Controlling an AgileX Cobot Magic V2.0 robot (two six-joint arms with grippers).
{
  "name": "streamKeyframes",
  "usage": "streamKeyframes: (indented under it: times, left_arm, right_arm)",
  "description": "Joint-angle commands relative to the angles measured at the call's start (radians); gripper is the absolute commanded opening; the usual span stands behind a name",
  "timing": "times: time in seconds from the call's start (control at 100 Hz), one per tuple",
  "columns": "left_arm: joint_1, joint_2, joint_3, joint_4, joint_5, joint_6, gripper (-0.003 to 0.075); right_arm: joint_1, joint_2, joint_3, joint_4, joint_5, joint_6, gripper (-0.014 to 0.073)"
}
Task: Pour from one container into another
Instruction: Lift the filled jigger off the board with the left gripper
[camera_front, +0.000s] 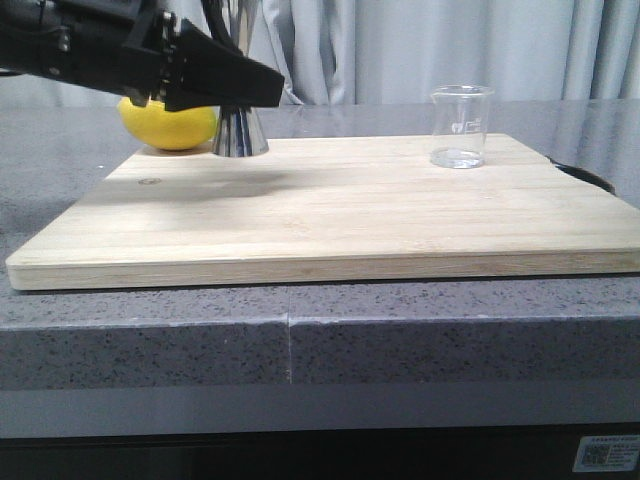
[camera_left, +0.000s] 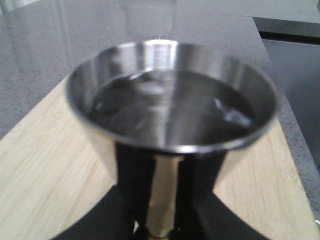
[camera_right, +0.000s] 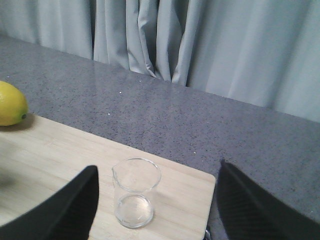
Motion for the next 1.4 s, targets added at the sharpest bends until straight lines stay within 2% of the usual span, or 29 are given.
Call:
streamKeyframes:
  times: [0.0, 0.28, 1.39]
  left_arm:
    - [0.005, -0.035, -0.024, -0.089, 0.051, 0.005, 0.0010]
    - [0.005, -0.033, -0.024, -0.122, 0.040, 0.055, 0.0010]
    - [0.005, 0.000, -0.024, -0.145, -0.001, 0.078, 0.0010]
  right_arm:
    - [-0.003, -0.023, -0.026, 0.000, -0.080, 0.001, 0.0448]
    - [-0.003, -0.023, -0.026, 0.000, -0.080, 0.001, 0.0448]
    - [-0.003, -0.023, -0.026, 0.000, -0.080, 0.001, 0.0448]
